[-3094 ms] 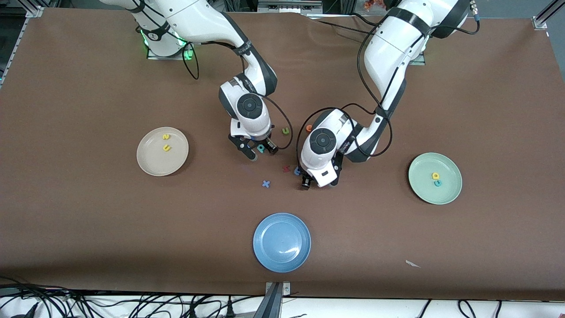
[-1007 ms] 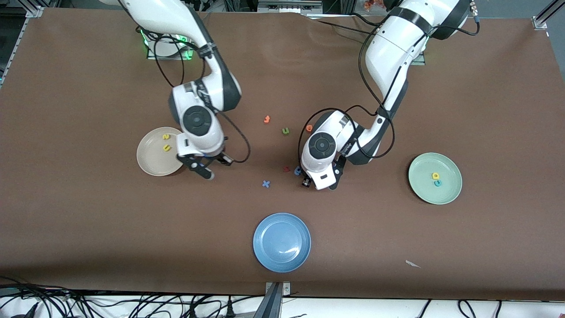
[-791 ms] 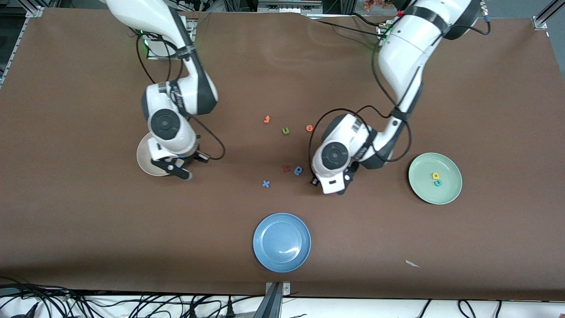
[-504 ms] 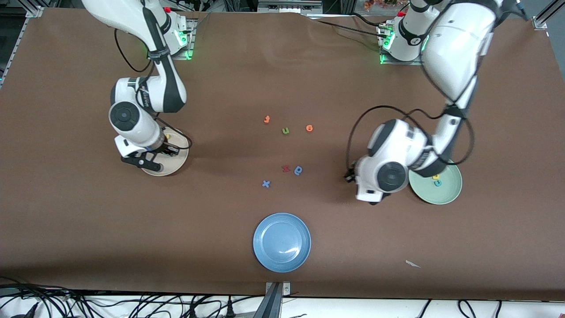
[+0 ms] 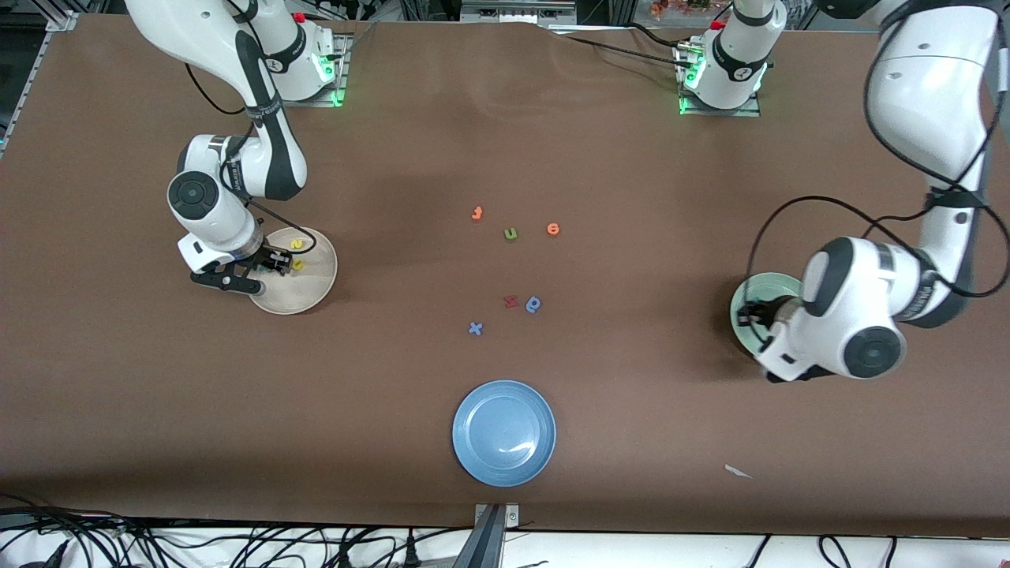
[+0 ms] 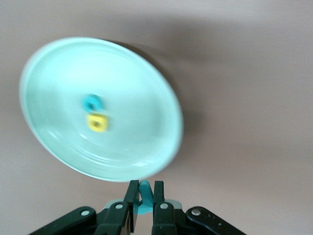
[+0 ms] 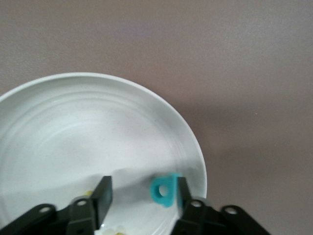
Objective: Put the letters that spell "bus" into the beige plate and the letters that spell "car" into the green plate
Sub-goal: 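Lower the cyan letter onto the green plate and the d onto the cream plate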
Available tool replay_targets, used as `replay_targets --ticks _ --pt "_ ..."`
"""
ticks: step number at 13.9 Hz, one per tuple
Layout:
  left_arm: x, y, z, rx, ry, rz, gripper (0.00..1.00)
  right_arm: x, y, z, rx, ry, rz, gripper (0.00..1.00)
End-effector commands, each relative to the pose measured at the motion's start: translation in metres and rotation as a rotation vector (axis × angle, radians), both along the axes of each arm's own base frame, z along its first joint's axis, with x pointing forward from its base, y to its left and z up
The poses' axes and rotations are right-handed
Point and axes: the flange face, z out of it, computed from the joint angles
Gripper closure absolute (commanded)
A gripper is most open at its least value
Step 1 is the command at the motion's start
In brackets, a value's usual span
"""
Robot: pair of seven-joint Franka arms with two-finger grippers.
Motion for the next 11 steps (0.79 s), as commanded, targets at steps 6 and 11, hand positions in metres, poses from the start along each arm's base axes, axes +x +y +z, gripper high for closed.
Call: replay_targets --ticks 6,11 --pt "-0.006 0.05 -0.017 -0.035 -0.103 -0.07 0.0 0.047 0.044 0.11 0.091 0.161 0.029 0.0" --pt "-0.002 0.06 0.036 -0.01 -0.147 -0.051 0.0 0.068 0.065 0.209 0.105 0.246 0.066 0.0"
